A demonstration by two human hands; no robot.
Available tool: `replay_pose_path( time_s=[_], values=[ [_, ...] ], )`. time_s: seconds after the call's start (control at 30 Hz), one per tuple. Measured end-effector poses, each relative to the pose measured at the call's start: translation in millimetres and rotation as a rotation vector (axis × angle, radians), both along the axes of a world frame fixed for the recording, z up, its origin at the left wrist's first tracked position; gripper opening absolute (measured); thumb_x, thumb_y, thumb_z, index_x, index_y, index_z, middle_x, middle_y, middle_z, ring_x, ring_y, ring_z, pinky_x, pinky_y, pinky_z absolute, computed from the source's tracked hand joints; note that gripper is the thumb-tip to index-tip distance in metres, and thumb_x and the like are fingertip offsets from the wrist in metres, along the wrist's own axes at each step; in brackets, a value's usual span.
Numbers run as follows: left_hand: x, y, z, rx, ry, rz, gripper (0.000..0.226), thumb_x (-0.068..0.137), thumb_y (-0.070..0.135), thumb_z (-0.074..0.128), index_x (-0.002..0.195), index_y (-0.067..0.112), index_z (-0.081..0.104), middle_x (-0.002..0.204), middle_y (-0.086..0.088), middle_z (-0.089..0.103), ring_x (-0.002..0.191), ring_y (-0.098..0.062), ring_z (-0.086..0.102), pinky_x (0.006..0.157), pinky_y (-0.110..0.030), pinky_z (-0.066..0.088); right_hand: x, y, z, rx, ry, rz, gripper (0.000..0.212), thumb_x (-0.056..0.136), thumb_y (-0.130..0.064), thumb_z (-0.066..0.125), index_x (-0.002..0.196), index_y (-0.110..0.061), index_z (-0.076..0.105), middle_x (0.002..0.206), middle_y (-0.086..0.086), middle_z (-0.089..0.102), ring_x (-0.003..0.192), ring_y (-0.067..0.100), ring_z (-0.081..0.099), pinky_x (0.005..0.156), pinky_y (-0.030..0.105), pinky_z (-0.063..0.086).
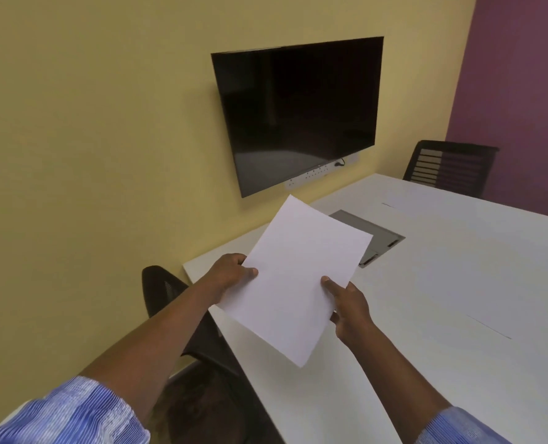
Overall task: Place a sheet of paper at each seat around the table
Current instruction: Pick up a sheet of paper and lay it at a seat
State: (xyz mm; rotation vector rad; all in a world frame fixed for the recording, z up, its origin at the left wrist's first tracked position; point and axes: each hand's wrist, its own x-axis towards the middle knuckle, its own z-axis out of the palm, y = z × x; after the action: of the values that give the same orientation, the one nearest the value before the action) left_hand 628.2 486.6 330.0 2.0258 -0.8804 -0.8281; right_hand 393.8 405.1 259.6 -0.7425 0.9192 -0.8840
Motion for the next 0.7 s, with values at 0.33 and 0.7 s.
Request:
replay_pose_path(
  time_s=[0.33, 0.7],
  values=[
    [99.4, -126.0, -57.0, 0.068, 0.012, -0.084, 0.01, 0.084, 0.019, 0.073, 0.093, 0.014, 0.073, 0.096, -0.008, 0.078, 0.081, -0.028, 0.074, 0.073, -0.039, 0.06, 62.3, -90.2, -55.2, 0.064, 0.252, -0.043, 0.01, 0.095, -0.014, 0.066, 0.088, -0.007, 0.063, 0.1, 0.014, 0.073, 0.085, 0.028, 0.071, 0.071, 0.036, 0.061],
    [203.9, -213.2, -178.7, 0.239, -0.061, -0.149, 0.007, 0.084, 0.017, 0.07, 0.079, 0.016, 0.065, 0.077, -0.002, 0.067, 0.067, -0.021, 0.062, 0.063, -0.028, 0.046, 172.9, -155.2, -150.4, 0.251, 0.531, -0.007, 0.026, 0.089, -0.012, 0.071, 0.073, -0.014, 0.05, 0.081, 0.011, 0.063, 0.071, 0.026, 0.066, 0.064, 0.033, 0.055]
  ],
)
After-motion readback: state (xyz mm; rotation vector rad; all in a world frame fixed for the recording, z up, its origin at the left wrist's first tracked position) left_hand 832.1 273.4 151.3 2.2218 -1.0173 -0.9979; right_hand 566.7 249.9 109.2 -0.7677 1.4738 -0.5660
